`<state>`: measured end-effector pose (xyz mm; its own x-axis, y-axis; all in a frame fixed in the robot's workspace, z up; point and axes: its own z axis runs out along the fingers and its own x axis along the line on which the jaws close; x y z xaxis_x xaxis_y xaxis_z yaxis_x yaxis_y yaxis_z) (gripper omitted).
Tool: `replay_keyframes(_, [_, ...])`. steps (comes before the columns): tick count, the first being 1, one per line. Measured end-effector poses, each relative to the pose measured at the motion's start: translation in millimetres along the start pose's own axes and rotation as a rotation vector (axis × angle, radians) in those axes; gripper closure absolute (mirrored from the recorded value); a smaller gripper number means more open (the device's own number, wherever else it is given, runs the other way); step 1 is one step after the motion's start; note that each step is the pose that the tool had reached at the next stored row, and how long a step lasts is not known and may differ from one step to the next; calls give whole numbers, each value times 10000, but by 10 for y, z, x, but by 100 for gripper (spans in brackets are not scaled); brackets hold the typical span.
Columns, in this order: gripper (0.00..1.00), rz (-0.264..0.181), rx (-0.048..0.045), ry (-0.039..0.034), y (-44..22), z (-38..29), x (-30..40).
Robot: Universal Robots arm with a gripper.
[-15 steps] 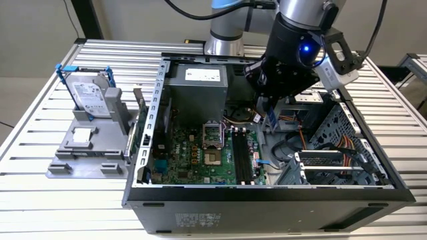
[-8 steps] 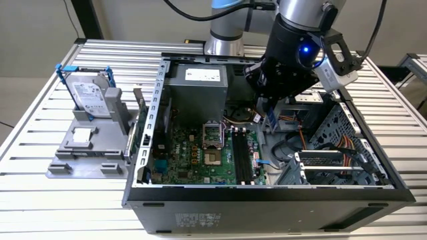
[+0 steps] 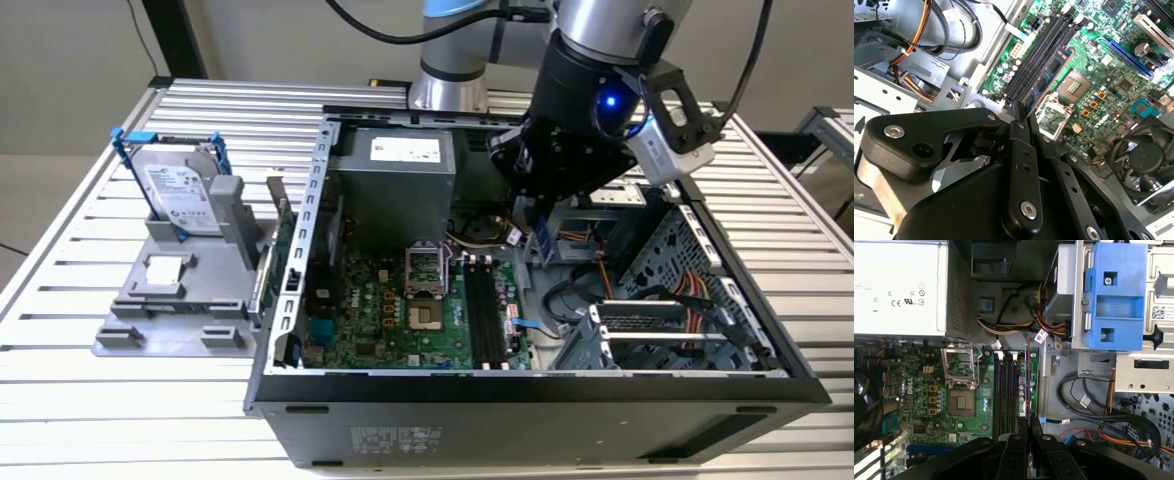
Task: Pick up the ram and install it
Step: 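Insert the ram into the slot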
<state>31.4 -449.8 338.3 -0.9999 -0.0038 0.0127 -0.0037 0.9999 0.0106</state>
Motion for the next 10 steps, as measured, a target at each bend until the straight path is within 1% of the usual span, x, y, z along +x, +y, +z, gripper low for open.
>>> replay_keyframes(10, [100,0,15,0,0,37,-1])
